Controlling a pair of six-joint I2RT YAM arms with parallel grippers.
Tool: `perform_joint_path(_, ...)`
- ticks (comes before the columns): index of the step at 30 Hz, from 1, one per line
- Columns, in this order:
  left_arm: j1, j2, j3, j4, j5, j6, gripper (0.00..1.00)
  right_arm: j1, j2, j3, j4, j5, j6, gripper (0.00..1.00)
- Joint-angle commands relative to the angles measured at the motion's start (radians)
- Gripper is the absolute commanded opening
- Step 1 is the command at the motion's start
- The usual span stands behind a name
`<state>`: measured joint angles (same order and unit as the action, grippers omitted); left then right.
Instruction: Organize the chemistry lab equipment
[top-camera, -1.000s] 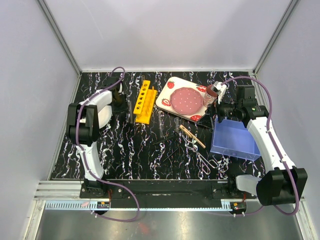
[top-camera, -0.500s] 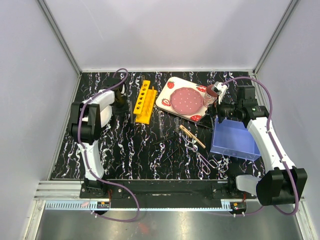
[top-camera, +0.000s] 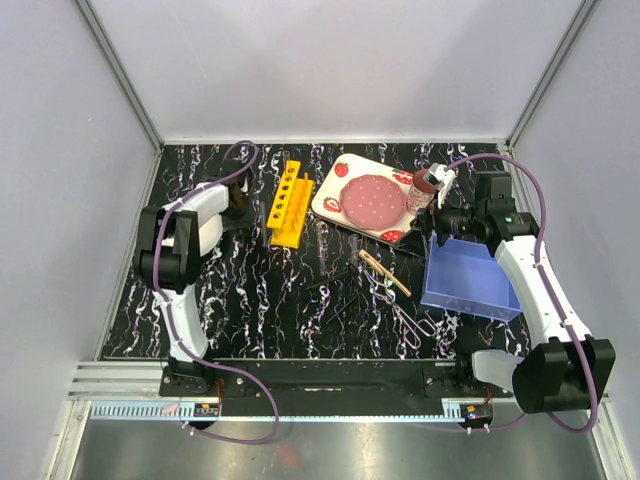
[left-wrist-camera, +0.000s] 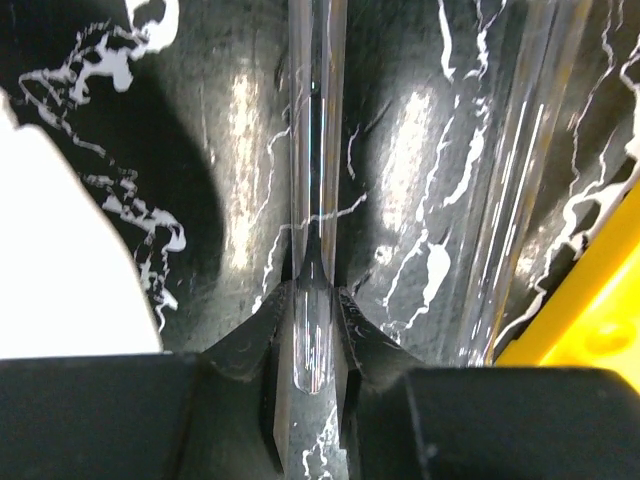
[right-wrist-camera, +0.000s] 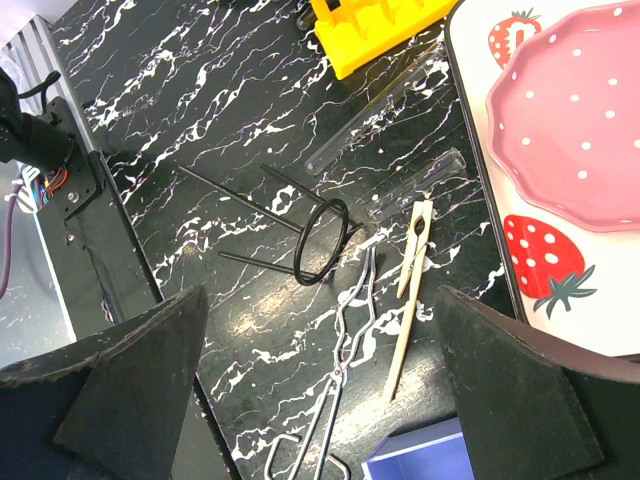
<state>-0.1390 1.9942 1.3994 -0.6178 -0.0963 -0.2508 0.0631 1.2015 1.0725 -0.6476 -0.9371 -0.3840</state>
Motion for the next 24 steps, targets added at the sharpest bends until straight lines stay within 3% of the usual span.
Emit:
perform_joint_path(1, 0.001, -0.116, -0.033, 0.042, -0.017, 0.012, 0.11, -0.006, -0.028, 0.000, 0.028, -0.043, 0.014, 1.00)
perform_joint_path(9, 0.009, -0.313, -0.126, 0.110, 0.088, -0.045, 0.10, 0.000, 0.015, 0.044, 0.026, -0.127, 0.060, 1.00)
perform_joint_path(16, 0.015, -0.601, -0.284, 0.209, 0.323, -0.160, 0.10, 0.127, 0.139, 0.246, -0.214, -0.137, -0.065, 1.00)
perform_joint_path(21, 0.010, -0.895, -0.522, 0.552, 0.561, -0.410, 0.11, 0.311, 0.217, 0.354, -0.172, -0.143, 0.066, 1.00)
perform_joint_path(24, -0.016, -1.012, -0.632, 0.744, 0.586, -0.574, 0.11, 0.374, 0.263, 0.398, -0.069, -0.176, 0.239, 1.00)
